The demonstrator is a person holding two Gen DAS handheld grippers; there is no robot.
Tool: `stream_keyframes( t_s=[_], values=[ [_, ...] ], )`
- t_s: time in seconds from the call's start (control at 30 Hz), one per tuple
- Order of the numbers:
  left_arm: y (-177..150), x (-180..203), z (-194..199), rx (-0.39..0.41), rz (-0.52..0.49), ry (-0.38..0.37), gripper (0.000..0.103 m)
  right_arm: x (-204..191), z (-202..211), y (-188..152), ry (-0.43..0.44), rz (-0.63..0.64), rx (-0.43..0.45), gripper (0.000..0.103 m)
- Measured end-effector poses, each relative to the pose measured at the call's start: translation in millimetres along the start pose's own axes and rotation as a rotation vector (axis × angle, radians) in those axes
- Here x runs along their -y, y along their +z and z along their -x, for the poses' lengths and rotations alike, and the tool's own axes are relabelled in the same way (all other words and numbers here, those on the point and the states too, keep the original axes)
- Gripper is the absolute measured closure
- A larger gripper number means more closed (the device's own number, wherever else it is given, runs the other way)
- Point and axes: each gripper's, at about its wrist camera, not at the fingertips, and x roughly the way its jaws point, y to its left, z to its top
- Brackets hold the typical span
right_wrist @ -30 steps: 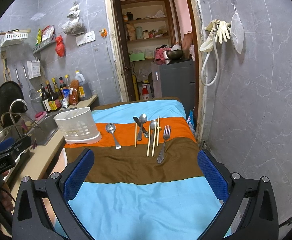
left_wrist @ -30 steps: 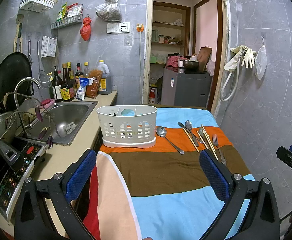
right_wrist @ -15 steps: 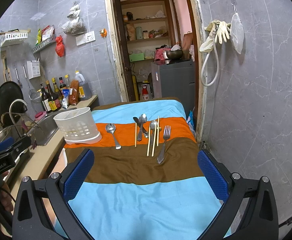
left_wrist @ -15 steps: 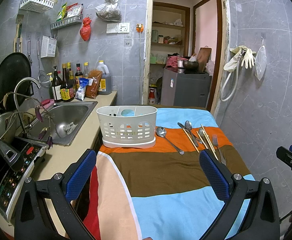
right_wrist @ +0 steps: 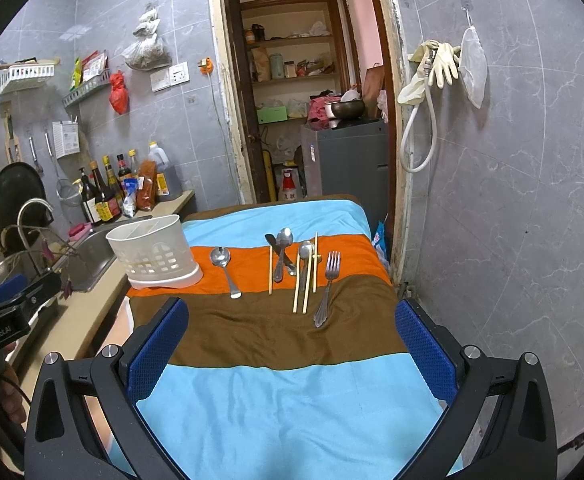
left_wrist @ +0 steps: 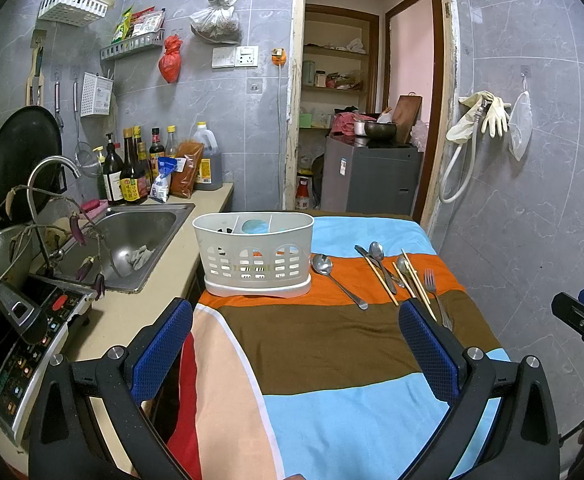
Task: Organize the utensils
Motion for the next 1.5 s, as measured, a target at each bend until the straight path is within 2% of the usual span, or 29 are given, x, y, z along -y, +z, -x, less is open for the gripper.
stream_keyframes(
  t_s=[1.0,1.17,1.33,1.5],
  values=[
    [-0.6,0.7,-0.7,0.000,0.000,-0.004,0.002,-1.9,-1.3,-0.9,-0.007,0.004,-0.002,0.000],
    [0.1,2.8,-2.8,-0.001,0.002,-0.013,0.002,7.3,-0.4,1.0,-0.012,-0.001,-0.001,0.000],
    [6.9,5.7,-7.0,0.015,-0.008,-0.024,0.002,20.9,1.2,3.2,-0.028,-0.008,0.009,0.000],
    [27.2,12.0,-18.7,0.050,-0.036,-0.039,0.002,15.0,-5.8,15.6,-0.054,0.008,0.028,0.000]
  ],
)
